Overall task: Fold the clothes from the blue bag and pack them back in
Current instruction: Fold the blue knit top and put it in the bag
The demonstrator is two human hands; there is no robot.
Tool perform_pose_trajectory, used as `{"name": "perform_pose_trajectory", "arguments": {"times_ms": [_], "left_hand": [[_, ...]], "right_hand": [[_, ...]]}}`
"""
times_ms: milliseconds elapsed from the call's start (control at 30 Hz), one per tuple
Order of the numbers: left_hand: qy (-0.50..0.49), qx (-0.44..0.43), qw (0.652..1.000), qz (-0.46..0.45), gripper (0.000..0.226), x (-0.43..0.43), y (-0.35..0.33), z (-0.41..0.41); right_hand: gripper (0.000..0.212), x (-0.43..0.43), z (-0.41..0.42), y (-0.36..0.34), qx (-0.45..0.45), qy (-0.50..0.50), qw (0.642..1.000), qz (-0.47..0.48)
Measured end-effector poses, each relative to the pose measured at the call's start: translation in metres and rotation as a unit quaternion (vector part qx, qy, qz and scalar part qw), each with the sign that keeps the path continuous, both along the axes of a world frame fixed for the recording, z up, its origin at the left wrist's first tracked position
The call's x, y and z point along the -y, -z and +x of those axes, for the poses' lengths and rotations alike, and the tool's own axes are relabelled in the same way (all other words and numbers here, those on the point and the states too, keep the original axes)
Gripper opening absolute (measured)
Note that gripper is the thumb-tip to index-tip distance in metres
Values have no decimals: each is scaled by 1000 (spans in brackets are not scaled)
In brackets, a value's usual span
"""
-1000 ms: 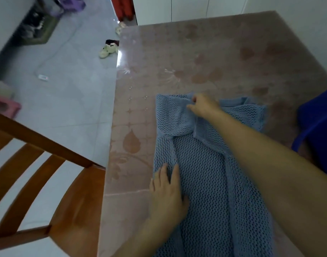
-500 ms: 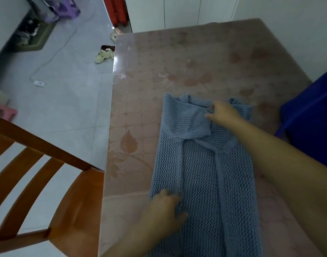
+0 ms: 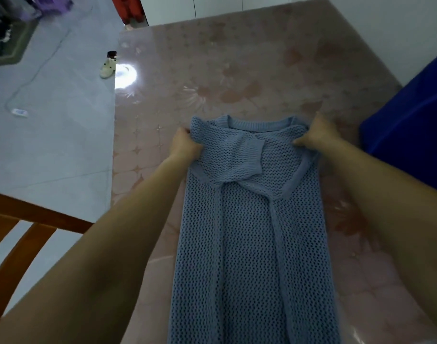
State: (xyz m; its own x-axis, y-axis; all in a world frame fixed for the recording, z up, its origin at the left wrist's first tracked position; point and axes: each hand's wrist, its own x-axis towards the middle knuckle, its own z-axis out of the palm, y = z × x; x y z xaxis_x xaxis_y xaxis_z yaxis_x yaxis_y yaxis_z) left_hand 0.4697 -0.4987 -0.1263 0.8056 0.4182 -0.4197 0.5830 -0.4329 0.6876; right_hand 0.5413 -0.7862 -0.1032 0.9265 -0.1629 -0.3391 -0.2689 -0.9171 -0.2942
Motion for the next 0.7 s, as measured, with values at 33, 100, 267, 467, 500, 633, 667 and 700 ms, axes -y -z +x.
{"name": "perform_pose_trajectory", "arguments": {"times_ms": [33,100,267,467,500,633,667,700], "left_hand": [[7,-8,1000,12,34,0,-1,5],[35,-32,999,27,27,1,-6,15],[41,49,997,45,14,1,-25,36],[69,116,991,-12,41,5,-48,55],[75,125,988,-44,55,5,-49,54],[208,129,969,32,57,2,-59,47],[225,140,963,44,58,-1,-65,44],[227,150,962,33,64,-5,-72,40]], "right_hand": [[71,0,3,-1,-15,-7,1000,-15],[52,2,8,-2,-21,-25,999,-28],[13,12,20,0,65,-29,994,88],[39,15,34,-17,44,10,979,200],[47,14,32,-19,35,25,973,229],[49,19,29,-23,35,52,964,258],[42,21,25,-27,49,39,965,254],[35,22,19,-32,64,21,966,248]]}}
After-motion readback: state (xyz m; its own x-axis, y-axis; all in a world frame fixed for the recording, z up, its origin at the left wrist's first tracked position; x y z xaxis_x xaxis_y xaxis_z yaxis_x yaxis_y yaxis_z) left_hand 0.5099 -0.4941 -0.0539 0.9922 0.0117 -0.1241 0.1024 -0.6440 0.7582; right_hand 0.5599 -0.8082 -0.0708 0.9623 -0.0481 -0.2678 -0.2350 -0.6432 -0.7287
